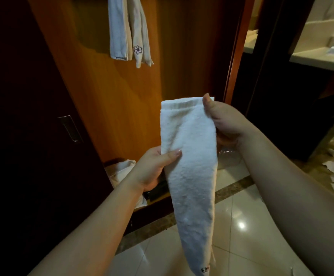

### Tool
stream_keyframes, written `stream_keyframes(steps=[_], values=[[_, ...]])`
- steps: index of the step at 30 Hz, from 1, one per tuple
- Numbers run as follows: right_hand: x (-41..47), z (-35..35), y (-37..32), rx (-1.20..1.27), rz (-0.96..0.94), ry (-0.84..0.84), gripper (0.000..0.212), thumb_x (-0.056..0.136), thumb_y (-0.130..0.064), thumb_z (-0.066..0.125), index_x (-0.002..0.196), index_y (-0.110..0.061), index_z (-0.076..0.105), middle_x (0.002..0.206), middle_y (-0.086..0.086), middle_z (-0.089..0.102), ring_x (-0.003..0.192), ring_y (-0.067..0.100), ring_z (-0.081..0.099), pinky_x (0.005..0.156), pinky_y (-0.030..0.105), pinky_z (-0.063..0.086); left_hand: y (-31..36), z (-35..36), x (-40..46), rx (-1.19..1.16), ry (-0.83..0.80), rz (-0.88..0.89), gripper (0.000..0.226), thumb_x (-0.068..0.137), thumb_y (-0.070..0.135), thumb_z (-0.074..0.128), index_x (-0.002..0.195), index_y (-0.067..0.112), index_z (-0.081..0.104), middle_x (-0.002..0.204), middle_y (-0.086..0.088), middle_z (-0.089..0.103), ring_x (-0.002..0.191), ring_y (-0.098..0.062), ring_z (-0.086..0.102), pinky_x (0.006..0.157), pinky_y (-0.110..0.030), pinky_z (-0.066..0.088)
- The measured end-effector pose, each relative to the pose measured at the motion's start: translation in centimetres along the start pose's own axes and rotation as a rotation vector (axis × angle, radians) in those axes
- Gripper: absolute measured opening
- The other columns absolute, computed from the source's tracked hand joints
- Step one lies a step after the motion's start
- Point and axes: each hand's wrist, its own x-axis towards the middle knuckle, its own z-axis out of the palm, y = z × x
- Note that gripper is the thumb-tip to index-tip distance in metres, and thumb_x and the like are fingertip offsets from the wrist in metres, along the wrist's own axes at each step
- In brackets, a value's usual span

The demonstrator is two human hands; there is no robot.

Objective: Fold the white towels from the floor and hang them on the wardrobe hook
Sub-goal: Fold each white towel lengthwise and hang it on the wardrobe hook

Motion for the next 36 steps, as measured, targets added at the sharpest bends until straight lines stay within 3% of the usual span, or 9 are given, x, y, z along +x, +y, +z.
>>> stream_keyframes(steps=[2, 6, 8, 10, 12, 15, 18, 30, 36], values=[[0.2, -1.2, 1.1, 0.170, 0.009, 0.003, 0.073, 0.072, -0.071, 0.073, 0.122, -0.018, 0.073, 0.128, 0.015, 0.069, 0.118, 0.030, 0.067, 0.084, 0.037, 0.060, 0.6, 0.4, -0.1, -0.042, -0.025, -0.011, 0.028, 0.085, 0.024, 0.068, 0.108, 0.008, 0.071, 0.106, -0.011, 0.076, 0.099, -0.027, 0.073, 0.081, -0.037, 0.060], [-0.5, -3.4, 5.2, 0.414, 0.087, -0.101, 0.100, 0.065, -0.072, 0.078, 0.145, -0.017, 0.053, 0.147, 0.013, 0.056, 0.137, 0.031, 0.051, 0.108, 0.048, 0.048, 2.8, 0.3, 0.8, -0.086, -0.018, 0.033, 0.029, 0.083, 0.025, 0.070, 0.107, 0.008, 0.073, 0.104, -0.014, 0.076, 0.095, -0.028, 0.074, 0.074, -0.034, 0.060], [-1.2, -3.1, 7.5, 0.456, 0.146, -0.212, 0.082, 0.075, -0.065, 0.077, 0.140, -0.018, 0.061, 0.142, 0.009, 0.060, 0.136, 0.025, 0.053, 0.112, 0.043, 0.044, 4.6, -0.3, 1.3, -0.115, 0.014, 0.045, 0.045, 0.076, 0.030, 0.079, 0.114, 0.008, 0.070, 0.109, -0.015, 0.075, 0.102, -0.031, 0.073, 0.078, -0.038, 0.060], [-1.9, -2.0, 9.3, 0.285, 0.238, -0.258, 0.067, 0.070, -0.058, 0.086, 0.122, -0.017, 0.075, 0.130, 0.006, 0.069, 0.126, 0.020, 0.062, 0.103, 0.035, 0.051, 6.4, -0.9, 1.7, -0.152, 0.020, 0.039, 0.056, 0.074, 0.030, 0.081, 0.122, 0.009, 0.063, 0.113, -0.014, 0.075, 0.108, -0.032, 0.071, 0.080, -0.042, 0.060], [-2.1, -1.0, 10.3, 0.050, 0.321, -0.174, 0.073, 0.049, -0.054, 0.098, 0.106, -0.013, 0.080, 0.118, 0.008, 0.074, 0.114, 0.022, 0.069, 0.095, 0.034, 0.056, 7.9, -1.2, 2.1, -0.125, 0.049, 0.061, 0.059, 0.074, 0.031, 0.081, 0.126, 0.011, 0.061, 0.115, -0.012, 0.075, 0.109, -0.031, 0.071, 0.079, -0.041, 0.060], [-2.0, 0.5, 9.9, -0.176, 0.299, -0.021, 0.088, 0.042, -0.059, 0.097, 0.111, -0.009, 0.073, 0.115, 0.010, 0.075, 0.110, 0.027, 0.071, 0.104, 0.047, 0.052, 9.8, -1.1, 2.8, -0.083, 0.105, 0.099, 0.053, 0.077, 0.029, 0.077, 0.125, 0.013, 0.062, 0.112, -0.010, 0.076, 0.105, -0.028, 0.073, 0.073, -0.040, 0.062], [-2.0, 1.4, 8.4, -0.303, 0.219, 0.019, 0.076, 0.050, -0.062, 0.090, 0.108, -0.016, 0.071, 0.109, 0.003, 0.077, 0.104, 0.021, 0.073, 0.103, 0.049, 0.053, 11.5, -1.1, 3.3, -0.078, 0.141, 0.118, 0.033, 0.092, 0.021, 0.068, 0.123, 0.016, 0.063, 0.108, -0.008, 0.077, 0.101, -0.026, 0.074, 0.071, -0.040, 0.062], [-2.8, 0.9, 5.1, -0.271, -0.006, 0.102, 0.106, 0.033, -0.077, 0.089, 0.120, -0.021, 0.065, 0.118, 0.002, 0.075, 0.110, 0.022, 0.071, 0.103, 0.053, 0.051, 14.5, 0.7, 3.2, -0.161, 0.197, 0.131, 0.029, 0.093, 0.018, 0.067, 0.121, 0.013, 0.062, 0.100, -0.008, 0.078, 0.092, -0.026, 0.076, 0.068, -0.043, 0.063], [-3.4, -0.6, 3.7, -0.197, 0.242, -0.076, 0.107, 0.037, -0.057, 0.099, 0.126, -0.011, 0.063, 0.124, 0.011, 0.071, 0.118, 0.030, 0.067, 0.108, 0.053, 0.048, 15.1, 2.3, 3.5, -0.198, 0.232, 0.068, 0.020, 0.094, 0.013, 0.067, 0.112, 0.007, 0.062, 0.091, -0.012, 0.078, 0.084, -0.029, 0.076, 0.061, -0.045, 0.062]])
